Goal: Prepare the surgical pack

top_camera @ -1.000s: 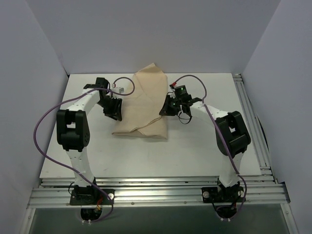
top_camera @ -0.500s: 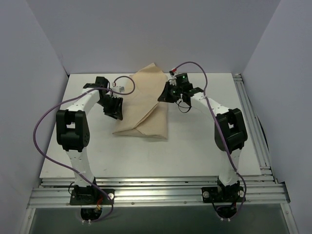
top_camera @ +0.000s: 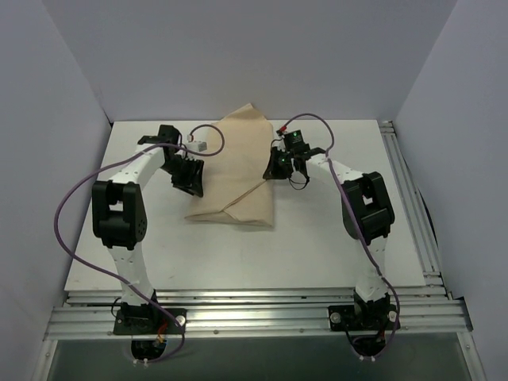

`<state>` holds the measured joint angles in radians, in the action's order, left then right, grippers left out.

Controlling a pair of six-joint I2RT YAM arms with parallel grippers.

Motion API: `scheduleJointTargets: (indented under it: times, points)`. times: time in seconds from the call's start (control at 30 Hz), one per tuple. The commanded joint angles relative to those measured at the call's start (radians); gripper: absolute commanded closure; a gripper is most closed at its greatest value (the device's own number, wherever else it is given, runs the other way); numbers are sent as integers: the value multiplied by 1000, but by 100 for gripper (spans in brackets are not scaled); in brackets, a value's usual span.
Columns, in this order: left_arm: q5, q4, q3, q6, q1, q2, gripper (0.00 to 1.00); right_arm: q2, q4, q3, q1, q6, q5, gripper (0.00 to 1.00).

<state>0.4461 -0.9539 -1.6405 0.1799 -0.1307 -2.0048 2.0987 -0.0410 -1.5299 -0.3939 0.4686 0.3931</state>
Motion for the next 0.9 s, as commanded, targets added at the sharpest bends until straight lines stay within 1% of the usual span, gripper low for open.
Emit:
scheduleJointTargets:
  times: [0.0, 0.07, 0.1, 0.13, 0.17, 0.2, 0.27, 0.3, 0.33, 0.43, 0.47, 0.5, 0.57, 0.6, 0.67, 0.7, 0.73, 0.87]
  points:
    - [25, -19, 1, 36, -35, 58, 49, -22, -59, 1, 10, -36, -118, 93]
    - [28, -28, -2, 41, -43, 60, 49, -34, -88, -9, 7, -54, -134, 84]
    - [37, -37, -13, 46, -40, 64, 49, -42, -98, -21, 7, -62, -137, 74]
    - [66, -63, -30, 49, -38, 67, 49, -63, -114, -27, 9, -68, -140, 69]
    - [78, -77, -77, 53, -35, 70, 49, -80, -118, -32, 12, -80, -145, 64]
    - [91, -88, -105, 61, -24, 78, 49, -94, -123, -39, 13, -85, -146, 58]
    - [112, -112, -165, 67, -12, 83, 49, -140, -134, -45, 26, -91, -160, 54]
    - [115, -117, -220, 73, -6, 81, 48, -152, -140, -53, 30, -94, -163, 53]
    - [109, -117, -246, 78, -4, 77, 48, -172, -143, -56, 33, -96, -168, 53]
    - [91, -97, -321, 69, -4, 34, 48, -175, -140, -67, 33, -113, -178, 50]
    - [91, -89, -335, 64, -6, -1, 49, -167, -137, -70, 33, -117, -175, 47]
    - [88, -68, -358, 53, -4, -20, 49, -157, -141, -75, 36, -120, -163, 46]
    - [50, -39, -378, 40, -6, -78, 49, -126, -131, -69, 44, -122, -136, 43]
    - [37, -10, -389, 27, -4, -97, 49, -118, -97, -56, 55, -116, -102, 41]
    - [13, 20, -435, 15, -6, -150, 49, -94, -53, -23, 67, -97, -41, 31]
    - [14, 36, -455, 7, -7, -169, 49, -85, -9, -13, 76, -91, 13, 30]
    - [22, 44, -493, 9, -10, -186, 48, -65, 13, -7, 78, -87, 30, 30]
    - [13, 93, -548, 6, -41, -274, 48, -17, 90, 11, 78, -71, 98, 29]
